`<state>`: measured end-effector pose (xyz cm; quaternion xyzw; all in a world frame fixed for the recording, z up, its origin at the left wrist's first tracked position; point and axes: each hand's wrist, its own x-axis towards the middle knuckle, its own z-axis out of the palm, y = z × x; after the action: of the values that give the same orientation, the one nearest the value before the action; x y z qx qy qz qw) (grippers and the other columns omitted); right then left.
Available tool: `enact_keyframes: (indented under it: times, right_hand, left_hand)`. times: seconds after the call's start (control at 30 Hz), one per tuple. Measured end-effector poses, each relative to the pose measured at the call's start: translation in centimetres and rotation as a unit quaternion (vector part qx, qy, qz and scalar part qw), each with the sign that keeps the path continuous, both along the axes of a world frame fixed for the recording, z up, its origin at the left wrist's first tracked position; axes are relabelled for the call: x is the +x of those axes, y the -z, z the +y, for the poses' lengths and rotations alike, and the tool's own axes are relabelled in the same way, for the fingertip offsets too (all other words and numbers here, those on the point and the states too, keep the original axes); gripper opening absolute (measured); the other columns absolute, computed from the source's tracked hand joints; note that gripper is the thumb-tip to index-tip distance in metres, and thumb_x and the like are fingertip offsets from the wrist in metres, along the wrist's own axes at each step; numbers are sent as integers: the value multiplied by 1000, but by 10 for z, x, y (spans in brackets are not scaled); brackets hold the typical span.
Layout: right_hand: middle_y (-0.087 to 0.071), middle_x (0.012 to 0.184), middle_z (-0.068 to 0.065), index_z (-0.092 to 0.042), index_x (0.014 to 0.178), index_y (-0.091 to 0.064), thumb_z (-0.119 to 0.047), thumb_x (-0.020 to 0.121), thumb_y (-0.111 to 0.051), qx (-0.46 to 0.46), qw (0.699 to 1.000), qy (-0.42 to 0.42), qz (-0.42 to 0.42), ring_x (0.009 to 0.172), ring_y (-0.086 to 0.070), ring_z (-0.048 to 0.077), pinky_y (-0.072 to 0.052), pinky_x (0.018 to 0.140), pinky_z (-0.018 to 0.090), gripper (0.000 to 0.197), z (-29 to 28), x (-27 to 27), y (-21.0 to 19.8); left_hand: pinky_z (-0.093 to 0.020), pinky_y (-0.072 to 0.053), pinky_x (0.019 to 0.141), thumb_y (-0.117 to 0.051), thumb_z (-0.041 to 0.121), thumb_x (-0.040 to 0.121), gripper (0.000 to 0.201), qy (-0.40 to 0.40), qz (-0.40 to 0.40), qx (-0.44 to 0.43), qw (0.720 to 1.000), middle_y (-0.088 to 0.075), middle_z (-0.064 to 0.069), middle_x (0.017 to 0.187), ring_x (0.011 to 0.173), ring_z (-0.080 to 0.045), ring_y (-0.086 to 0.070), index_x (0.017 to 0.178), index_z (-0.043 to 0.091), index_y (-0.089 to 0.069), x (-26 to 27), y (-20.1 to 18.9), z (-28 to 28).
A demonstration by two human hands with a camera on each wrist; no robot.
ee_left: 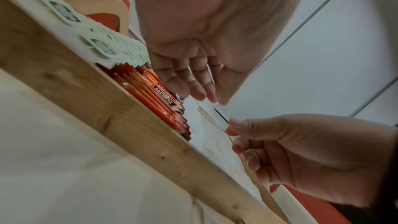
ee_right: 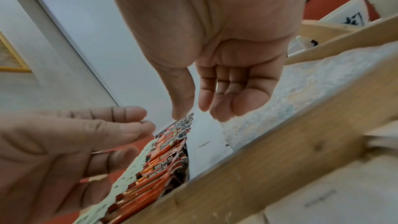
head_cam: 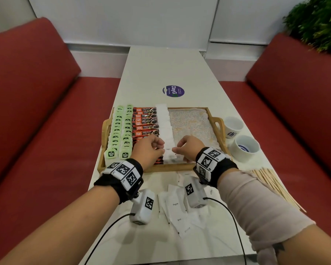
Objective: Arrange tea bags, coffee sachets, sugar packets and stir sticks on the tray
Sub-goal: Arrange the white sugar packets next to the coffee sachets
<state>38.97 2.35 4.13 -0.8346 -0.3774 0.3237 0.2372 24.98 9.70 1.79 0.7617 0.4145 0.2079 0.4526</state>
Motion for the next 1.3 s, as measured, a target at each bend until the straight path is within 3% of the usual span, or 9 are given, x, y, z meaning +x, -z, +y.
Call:
enact_keyframes:
  times: [0.13,0.3,0.43,0.6,0.7,0.9,1.03,1.2,1.3]
  right_hand:
    - [-59,69,-1,-18,82,-54,-29,83,-70,13,1000,-5,5,52,-54,13,-47,49,24,19,-28,-12,0]
    - [-59,71,-2,-20,79,-53,-24,82,-72,4,1000,-24,13,53,-54,12,-46,49,23,20,-58,-29,7]
    - [-56,72,-6,-24,75,-51,-23,76,-77,-23,999,-29,-6,64,-55,13,-44,55,23,26,-74,-43,18]
    - [-57,88,-5,-20,96,-60,-22,71,-82,-73,996,-39,-37,86,-57,16,-48,77,28,33,-92,-58,18]
    - [-59,99,-3,-21,102,-56,-19,70,-82,-107,992,-38,-50,93,-58,18,-47,79,28,41,-105,-67,17]
    - [-55,119,5,-25,130,-44,-8,72,-77,-146,981,-54,-115,106,-57,24,-49,83,32,69,-125,-91,34]
    - [-50,125,6,-26,133,-45,-6,72,-77,-124,986,-27,-110,111,-55,25,-48,90,32,72,-125,-103,44]
    - [-52,125,6,-24,133,-47,-8,71,-78,-84,992,-1,-91,113,-53,22,-44,90,28,71,-121,-109,48]
    - [-54,119,5,-24,130,-49,-9,70,-78,-51,995,13,-82,106,-55,20,-43,82,25,68,-118,-115,51]
  left_hand:
    - [-18,-46,73,-70,11,81,16,19,26,-2,999,-63,6,83,80,-9,-59,89,21,-60,-8,2,-26]
    - [-19,-44,68,-70,14,82,16,53,76,-17,996,-61,10,82,76,-7,-58,92,20,-60,-18,6,-50]
    - [-23,-45,78,-70,16,83,18,82,134,4,988,-60,5,92,89,-14,-59,96,20,-59,-25,11,-60]
    - [-30,-47,88,-68,23,84,24,109,231,5,967,-60,0,109,103,-19,-58,106,18,-60,-33,18,-63]
    - [-29,-45,91,-65,26,87,30,125,260,20,957,-60,-6,120,109,-22,-57,114,14,-60,-35,17,-64]
    - [-28,-41,94,-55,30,93,44,169,312,48,934,-56,-10,133,120,-25,-53,131,8,-52,-39,13,-72]
    - [-31,-47,90,-58,33,92,49,184,318,16,930,-59,-13,128,113,-30,-59,132,5,-50,-38,12,-73]
    - [-38,-52,91,-72,32,82,58,146,262,-76,951,-66,-13,111,99,-27,-66,129,4,-50,-46,17,-70]
    - [-42,-51,92,-79,30,75,39,137,210,-136,959,-67,-9,86,82,-25,-64,101,7,-61,-53,24,-70]
